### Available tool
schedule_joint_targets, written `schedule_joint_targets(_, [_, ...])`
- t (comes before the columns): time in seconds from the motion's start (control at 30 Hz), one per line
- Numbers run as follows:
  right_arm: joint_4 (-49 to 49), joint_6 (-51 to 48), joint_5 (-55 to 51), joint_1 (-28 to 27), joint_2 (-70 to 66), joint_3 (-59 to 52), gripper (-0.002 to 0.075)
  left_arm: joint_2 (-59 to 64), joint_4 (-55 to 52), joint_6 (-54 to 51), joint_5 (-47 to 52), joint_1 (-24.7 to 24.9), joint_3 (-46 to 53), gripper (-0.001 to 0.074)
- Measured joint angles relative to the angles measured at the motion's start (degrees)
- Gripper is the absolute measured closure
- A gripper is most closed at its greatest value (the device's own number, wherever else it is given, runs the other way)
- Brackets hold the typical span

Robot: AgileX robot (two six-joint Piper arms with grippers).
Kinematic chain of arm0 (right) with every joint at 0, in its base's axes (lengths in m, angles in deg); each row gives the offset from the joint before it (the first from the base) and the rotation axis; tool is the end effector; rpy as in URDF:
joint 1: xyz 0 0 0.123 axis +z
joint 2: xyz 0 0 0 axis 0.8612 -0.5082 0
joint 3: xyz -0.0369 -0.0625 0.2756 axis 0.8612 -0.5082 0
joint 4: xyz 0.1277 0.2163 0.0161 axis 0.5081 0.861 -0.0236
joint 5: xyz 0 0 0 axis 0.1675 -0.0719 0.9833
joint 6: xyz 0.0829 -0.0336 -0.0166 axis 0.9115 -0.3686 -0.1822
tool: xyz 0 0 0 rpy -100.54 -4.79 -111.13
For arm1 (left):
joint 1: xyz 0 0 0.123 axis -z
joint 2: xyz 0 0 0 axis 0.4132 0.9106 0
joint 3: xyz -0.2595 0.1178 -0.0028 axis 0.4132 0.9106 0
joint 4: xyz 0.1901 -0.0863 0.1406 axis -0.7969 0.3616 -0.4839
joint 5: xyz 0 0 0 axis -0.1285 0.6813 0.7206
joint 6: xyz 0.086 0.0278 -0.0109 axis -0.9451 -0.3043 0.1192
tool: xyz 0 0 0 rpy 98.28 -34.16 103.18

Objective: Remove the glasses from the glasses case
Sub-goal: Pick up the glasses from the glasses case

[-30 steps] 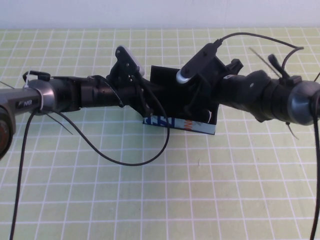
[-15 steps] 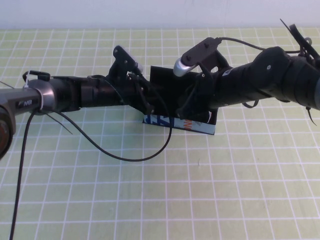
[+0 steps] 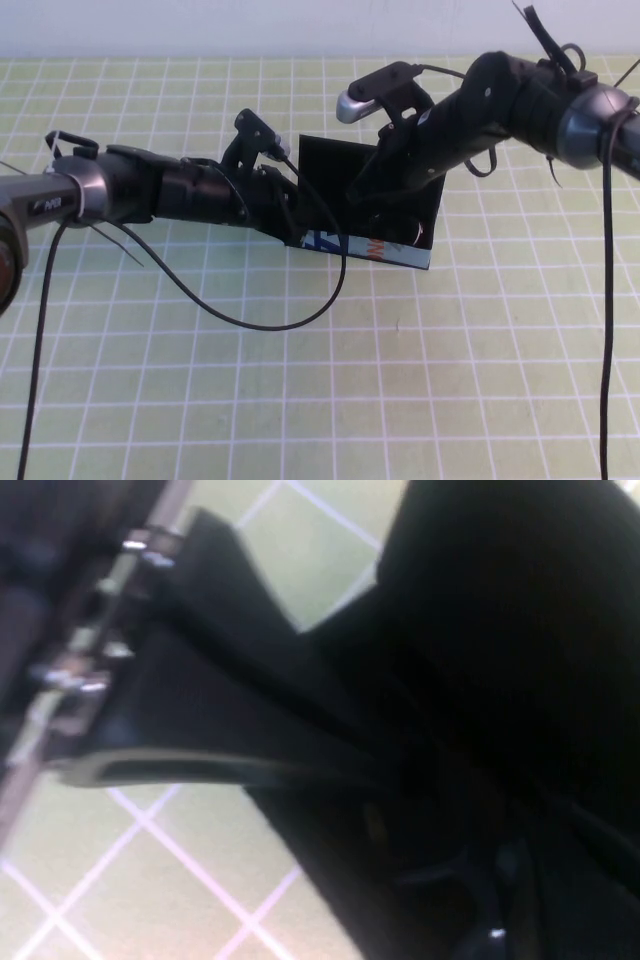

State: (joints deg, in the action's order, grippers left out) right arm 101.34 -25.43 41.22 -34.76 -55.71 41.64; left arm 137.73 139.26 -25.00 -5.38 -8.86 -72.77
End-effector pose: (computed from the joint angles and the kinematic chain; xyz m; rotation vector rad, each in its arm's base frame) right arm 0.4333 0.2232 0.2217 -0.9153 2.3337 0.3824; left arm 0.4334 -0.1913 0.1459 1.0839 1.8818 -0.9024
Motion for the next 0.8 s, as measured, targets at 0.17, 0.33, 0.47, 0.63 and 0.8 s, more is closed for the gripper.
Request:
schedule_joint_targets(0.17, [-1.7,1.1,-7.8,-1.8,-3.8,7.5,0.0742,-1.0,-2.7,3.5,1.1,0.0,0.0,0.0738])
schedule_joint_targets(0.33, [-4.3,1.4,-14.5,-2.4,-5.4,12.2,0.0742,-1.0,-3.5,6.7,3.2,0.0,0.0,0.0738])
schedule_joint_targets(0.47, [-5.9,1.4,-17.5,-3.0,-5.6,14.1,0.0742,-1.0,-4.1,8.4,4.0,0.0,0.0,0.0738])
schedule_joint_targets(0.63, [-7.1,1.4,-17.4,-3.8,-5.7,15.4,0.0742,-1.0,-4.7,10.5,4.7,0.0,0.0,0.0738])
schedule_joint_targets(0.8, [-7.4,1.4,-16.2,-3.8,-7.3,15.9,0.0742,-1.0,-4.9,11.2,6.4,0.0,0.0,0.0738])
